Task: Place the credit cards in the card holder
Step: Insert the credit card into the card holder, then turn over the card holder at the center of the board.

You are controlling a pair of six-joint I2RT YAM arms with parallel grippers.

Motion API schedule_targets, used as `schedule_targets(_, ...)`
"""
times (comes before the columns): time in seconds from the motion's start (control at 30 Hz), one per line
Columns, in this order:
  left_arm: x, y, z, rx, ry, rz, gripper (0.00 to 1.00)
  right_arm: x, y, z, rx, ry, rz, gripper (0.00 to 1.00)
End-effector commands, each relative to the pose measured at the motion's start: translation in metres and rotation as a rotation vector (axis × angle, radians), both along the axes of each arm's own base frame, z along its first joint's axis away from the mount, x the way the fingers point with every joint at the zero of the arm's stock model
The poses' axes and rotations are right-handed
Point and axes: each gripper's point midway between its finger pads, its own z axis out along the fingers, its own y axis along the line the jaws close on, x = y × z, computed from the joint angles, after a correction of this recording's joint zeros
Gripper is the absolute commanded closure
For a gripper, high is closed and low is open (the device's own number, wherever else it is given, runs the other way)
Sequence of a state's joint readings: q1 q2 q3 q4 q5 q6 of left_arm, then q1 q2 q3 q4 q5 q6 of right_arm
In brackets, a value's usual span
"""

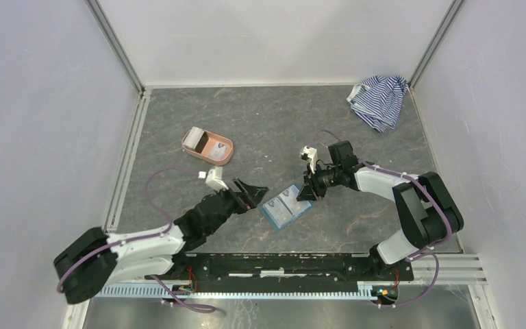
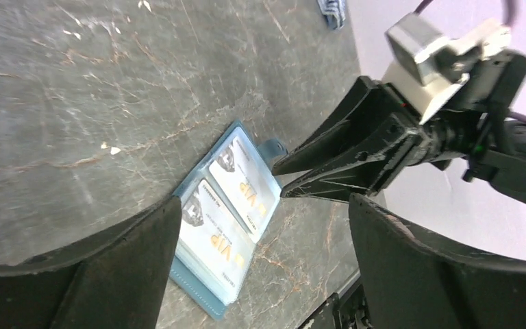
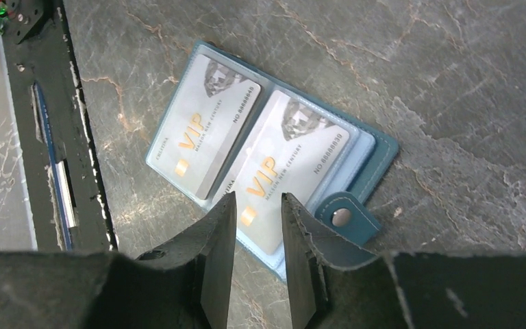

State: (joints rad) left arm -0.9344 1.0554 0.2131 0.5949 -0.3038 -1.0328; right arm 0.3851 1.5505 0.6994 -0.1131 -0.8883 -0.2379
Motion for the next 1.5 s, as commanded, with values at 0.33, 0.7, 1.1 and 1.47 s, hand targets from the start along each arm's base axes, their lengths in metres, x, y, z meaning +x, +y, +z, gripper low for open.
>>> schedule_targets(0.33, -0.013, 0.059, 0.011, -0.115, -0.126, 0.118, 0.00, 0.018, -0.004, -0.010, -0.052, 0.007, -0.066, 0.58)
schedule_targets(0.7, -0.017, 0.028, 0.009, -0.109, -0.094, -0.004, 0.00, 0.023, -0.010, -0.019, -0.104, 0.004, -0.084, 0.52)
schedule_targets(1.1, -0.018, -0.004, -0.011, -0.113, -0.006, -0.101, 0.05, 0.012, -0.004, -0.018, -0.064, 0.068, -0.037, 0.54)
schedule_targets(1.47, -0.018, -0.016, -0.021, -0.095, 0.035, -0.136, 0.12, 0.001, 0.008, 0.005, 0.050, 0.072, 0.019, 0.57)
